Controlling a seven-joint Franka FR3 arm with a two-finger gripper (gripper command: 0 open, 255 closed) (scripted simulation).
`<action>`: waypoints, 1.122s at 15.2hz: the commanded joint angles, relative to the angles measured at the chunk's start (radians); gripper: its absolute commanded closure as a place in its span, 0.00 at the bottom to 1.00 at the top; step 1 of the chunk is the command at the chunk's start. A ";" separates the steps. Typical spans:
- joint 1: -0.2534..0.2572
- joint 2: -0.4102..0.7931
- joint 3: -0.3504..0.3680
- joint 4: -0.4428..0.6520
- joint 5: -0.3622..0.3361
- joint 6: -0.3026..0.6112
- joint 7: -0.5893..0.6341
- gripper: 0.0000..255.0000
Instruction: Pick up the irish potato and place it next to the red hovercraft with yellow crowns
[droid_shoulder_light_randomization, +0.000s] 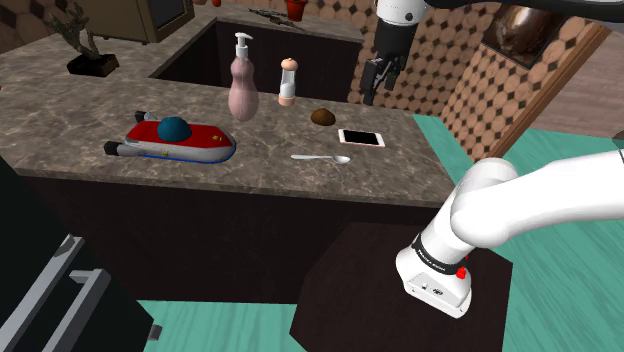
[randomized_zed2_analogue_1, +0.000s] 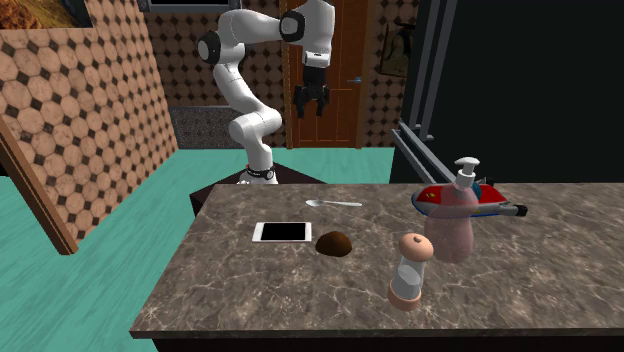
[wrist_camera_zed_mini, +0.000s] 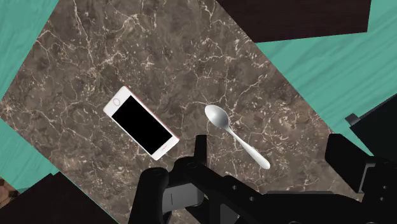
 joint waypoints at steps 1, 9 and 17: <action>0.000 0.000 0.000 0.000 0.000 0.000 0.000 0.00; -0.003 0.060 -0.211 -0.119 -0.065 0.275 -0.277 0.00; 0.038 0.266 -0.436 -0.109 -0.039 0.545 -0.584 0.00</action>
